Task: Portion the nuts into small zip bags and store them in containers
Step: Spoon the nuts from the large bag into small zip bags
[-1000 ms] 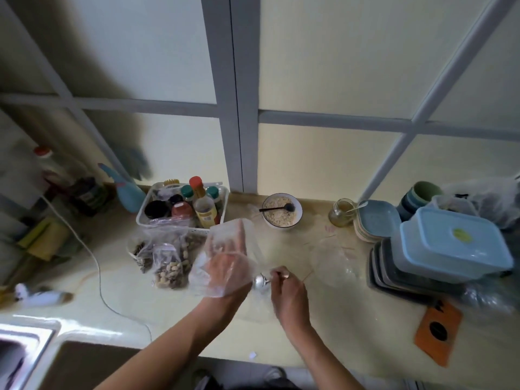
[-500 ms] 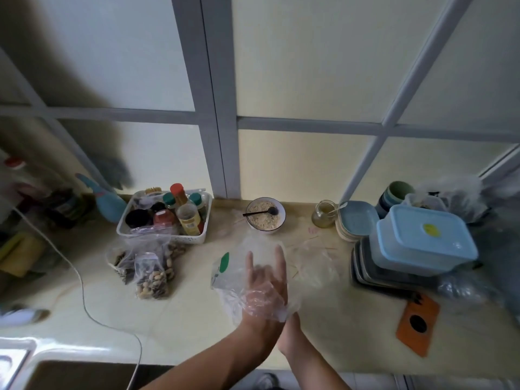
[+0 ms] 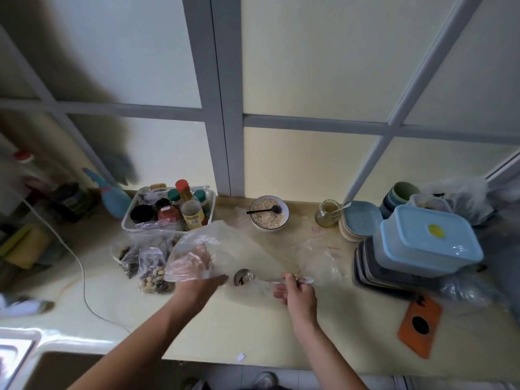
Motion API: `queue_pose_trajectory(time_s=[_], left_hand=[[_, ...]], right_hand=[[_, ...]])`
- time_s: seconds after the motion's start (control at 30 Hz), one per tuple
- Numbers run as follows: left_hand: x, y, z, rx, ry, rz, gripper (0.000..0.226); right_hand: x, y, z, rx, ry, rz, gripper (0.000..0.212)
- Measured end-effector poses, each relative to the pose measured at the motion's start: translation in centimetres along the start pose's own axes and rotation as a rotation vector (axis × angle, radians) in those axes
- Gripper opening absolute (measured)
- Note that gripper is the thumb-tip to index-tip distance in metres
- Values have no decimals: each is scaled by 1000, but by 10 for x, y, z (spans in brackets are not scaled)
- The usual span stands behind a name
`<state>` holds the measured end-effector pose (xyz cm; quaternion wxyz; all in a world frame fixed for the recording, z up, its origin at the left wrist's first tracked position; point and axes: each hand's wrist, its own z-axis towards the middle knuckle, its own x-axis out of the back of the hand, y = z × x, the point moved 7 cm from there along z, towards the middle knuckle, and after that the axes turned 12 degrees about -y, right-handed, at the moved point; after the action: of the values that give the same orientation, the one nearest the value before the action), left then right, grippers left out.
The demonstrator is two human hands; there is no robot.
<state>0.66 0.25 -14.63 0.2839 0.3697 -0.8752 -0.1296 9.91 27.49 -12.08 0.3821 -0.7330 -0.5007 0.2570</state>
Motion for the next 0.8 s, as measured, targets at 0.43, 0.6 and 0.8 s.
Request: queue_pose_trajectory(time_s=[0.43,0.6,0.8], left_hand=[[-3,16,-29,-381,113,520,92],[-6,15,-28,-474,91,361,110],[-8,22,-32,-616,114,333,96]], right_hand=[[-29,-75,-29,261,48,-242,27],[-29,-88,-41,306,77,-198,31],[-41,-93,-46,377,-23,-283,29]])
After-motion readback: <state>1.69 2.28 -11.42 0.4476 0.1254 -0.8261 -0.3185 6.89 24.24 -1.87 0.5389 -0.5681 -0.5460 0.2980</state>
